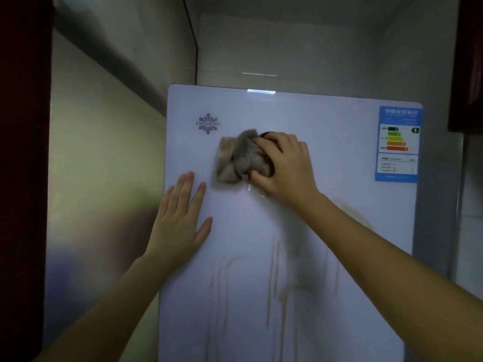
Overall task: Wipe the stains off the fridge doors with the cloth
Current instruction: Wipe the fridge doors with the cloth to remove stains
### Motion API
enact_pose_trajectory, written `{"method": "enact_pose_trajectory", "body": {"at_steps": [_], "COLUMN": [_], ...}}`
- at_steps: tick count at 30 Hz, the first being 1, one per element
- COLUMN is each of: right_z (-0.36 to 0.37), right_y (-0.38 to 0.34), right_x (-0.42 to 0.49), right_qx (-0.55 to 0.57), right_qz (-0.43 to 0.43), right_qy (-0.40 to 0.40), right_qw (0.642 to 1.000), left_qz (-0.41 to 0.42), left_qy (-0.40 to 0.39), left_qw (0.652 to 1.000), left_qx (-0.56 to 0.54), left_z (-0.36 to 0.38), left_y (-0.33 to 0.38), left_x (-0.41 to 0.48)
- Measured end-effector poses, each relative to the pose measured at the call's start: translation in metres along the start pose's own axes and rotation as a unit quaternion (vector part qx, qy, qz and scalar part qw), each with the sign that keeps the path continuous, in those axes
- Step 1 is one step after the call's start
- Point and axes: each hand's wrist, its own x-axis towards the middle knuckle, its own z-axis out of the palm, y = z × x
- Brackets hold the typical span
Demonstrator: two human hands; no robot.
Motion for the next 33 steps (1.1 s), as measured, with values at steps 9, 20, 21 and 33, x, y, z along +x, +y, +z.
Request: {"method": "enact_pose_trajectory", "body": {"at_steps": [9, 20, 21, 33], "right_z": [-0.024, -0.059, -0.056, -0.064], "right_y": [0.038, 0.101, 0.098, 0.118], "right_x": [-0.008, -0.015, -0.018, -0.034], "right_qx": [0.012, 0.047, 0.047, 0.027], "right_qz": [0.117, 0.276, 0.27, 0.206], "right_qy": [0.027, 0.09, 0.079, 0.069], "right_qw": [0.993, 0.956, 0.958, 0.976], "left_qz": [-0.026, -0.051, -0.045, 0.009], "left_qy": [0.021, 0.056, 0.057, 0.084], "left_qw": [0.999, 0.997, 0.997, 0.996], "left_qx": [-0.01, 0.015, 0.015, 0.018], "left_z": [-0.001, -0.015, -0.016, -0.003], "left_y": [0.009, 0.021, 0.024, 0.073], "left_x": [0.004, 0.023, 0.026, 0.048]}}
